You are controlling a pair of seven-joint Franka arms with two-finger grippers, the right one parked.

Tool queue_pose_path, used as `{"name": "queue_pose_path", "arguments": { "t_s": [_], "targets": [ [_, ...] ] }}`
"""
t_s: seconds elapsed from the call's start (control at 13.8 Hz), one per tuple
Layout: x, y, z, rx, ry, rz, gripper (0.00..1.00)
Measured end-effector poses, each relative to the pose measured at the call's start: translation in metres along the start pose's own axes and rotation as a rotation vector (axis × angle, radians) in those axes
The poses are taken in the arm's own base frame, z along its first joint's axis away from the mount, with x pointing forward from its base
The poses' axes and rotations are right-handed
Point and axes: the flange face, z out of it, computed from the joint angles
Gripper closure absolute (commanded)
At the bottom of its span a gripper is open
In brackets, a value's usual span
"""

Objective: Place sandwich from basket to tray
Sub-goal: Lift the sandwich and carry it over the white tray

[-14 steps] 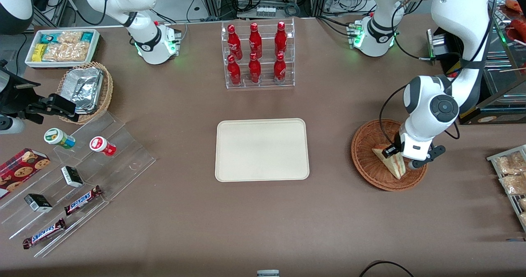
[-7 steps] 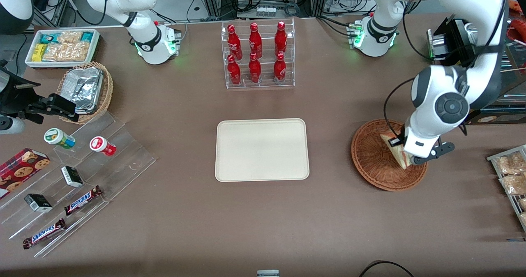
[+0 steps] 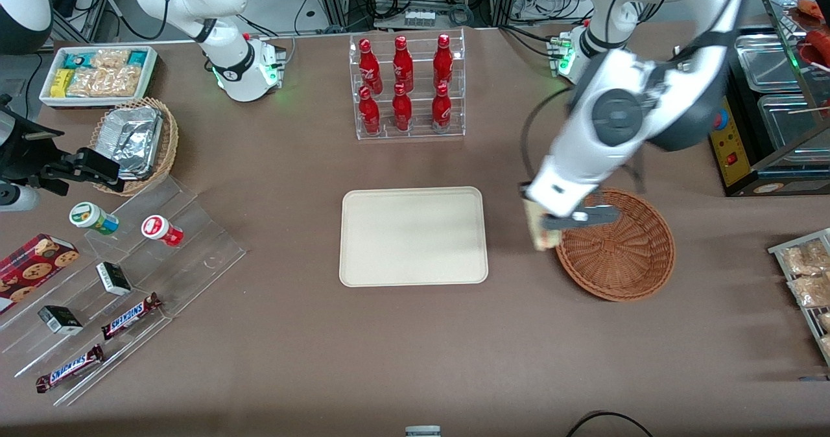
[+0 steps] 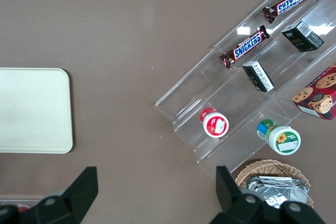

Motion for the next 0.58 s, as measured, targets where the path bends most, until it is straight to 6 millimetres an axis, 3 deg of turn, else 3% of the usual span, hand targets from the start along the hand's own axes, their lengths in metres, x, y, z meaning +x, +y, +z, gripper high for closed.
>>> {"name": "queue_pose_path", "arguments": {
  "t_s": [0.14, 0.29, 0.58],
  "targets": [
    [-0.021, 0.072, 0.031, -0.028, 0.003, 0.037, 1.0],
    [-0.042, 0.13, 0.064, -0.064, 0.013, 0.058, 1.0],
    [-0.06, 0.188, 0.119, -0.084, 0.026, 0.116, 1.0]
  ]
}}
